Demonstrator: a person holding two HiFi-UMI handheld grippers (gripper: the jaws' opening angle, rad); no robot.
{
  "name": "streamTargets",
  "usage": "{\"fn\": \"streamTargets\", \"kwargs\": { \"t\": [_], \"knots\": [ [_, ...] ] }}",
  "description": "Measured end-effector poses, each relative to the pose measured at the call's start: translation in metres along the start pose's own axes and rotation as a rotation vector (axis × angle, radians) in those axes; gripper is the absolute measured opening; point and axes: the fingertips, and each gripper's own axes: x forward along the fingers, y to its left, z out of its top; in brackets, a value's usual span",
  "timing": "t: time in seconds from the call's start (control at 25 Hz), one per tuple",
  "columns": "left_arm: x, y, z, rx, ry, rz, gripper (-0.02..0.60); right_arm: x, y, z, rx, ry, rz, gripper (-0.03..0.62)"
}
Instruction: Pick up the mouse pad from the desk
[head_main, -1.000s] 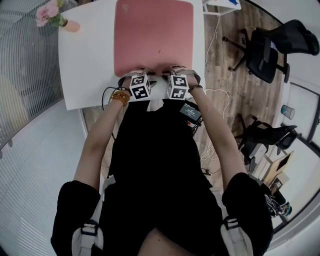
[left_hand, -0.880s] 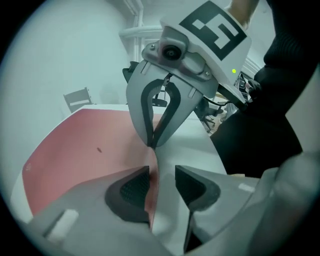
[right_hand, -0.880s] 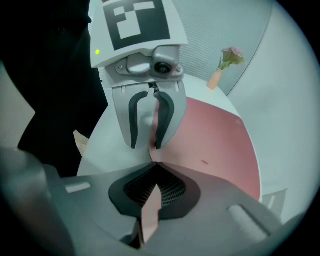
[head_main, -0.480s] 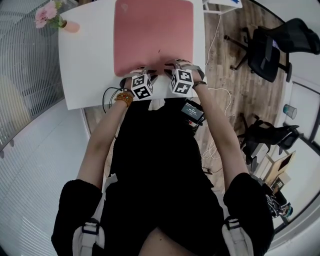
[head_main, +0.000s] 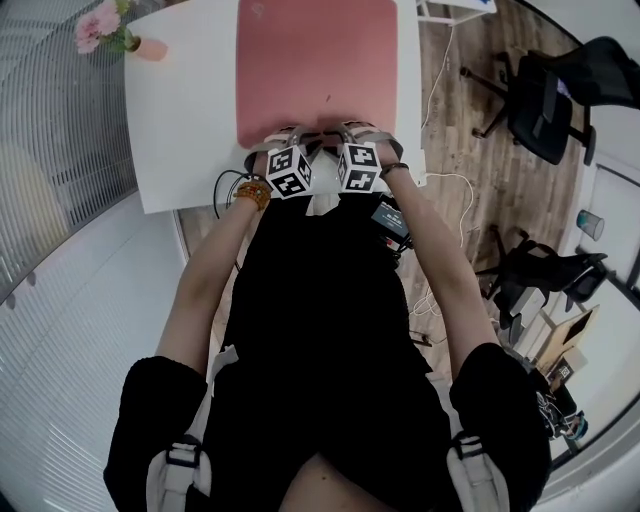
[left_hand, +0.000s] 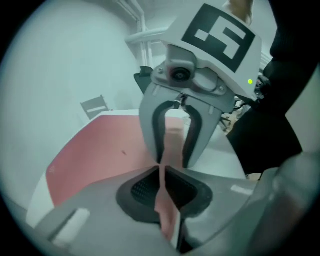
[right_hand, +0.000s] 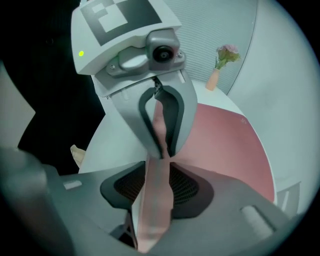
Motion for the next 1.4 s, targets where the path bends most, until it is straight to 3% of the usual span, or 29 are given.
{"fn": "streamTargets", "kwargs": {
  "t": [0.04,0.12,0.24,0.4,0.6,0.8,1.28,1.4],
  "knots": [
    [-0.002,0.01,-0.001,-0.009,-0.002,0.043,0.012,0.0,0.0,0.0,-0.005,-0.001,0.004,0.181],
    [-0.007,0.029,-0.005,-0.049,-0.002,0.089,0.008,0.003,0.002,0.001,-0.01,-0.004,0.014,0.181],
    [-0.011,0.036,-0.009,-0.074,-0.004,0.04,0.059,0.009,0.008,0.0,-0.014,-0.005,0.03,0.181],
    [-0.015,0.013,-0.006,0.027,0.008,-0.07,0.13,0.009,0.004,-0.001,-0.018,-0.005,0.037,0.174],
    [-0.008,-0.011,-0.001,0.089,0.027,-0.123,0.153,0.005,0.003,0.002,-0.033,0.015,0.032,0.146],
    [0.002,-0.02,-0.002,0.088,0.048,-0.132,0.158,0.002,0.001,0.003,-0.016,-0.003,-0.019,0.134],
    [0.01,-0.017,-0.009,0.069,0.078,-0.118,0.152,-0.001,-0.004,-0.001,0.053,-0.044,-0.047,0.151],
    [0.01,-0.013,-0.009,0.061,0.081,-0.111,0.112,-0.004,-0.006,0.001,0.057,-0.054,-0.046,0.151]
  ]
}}
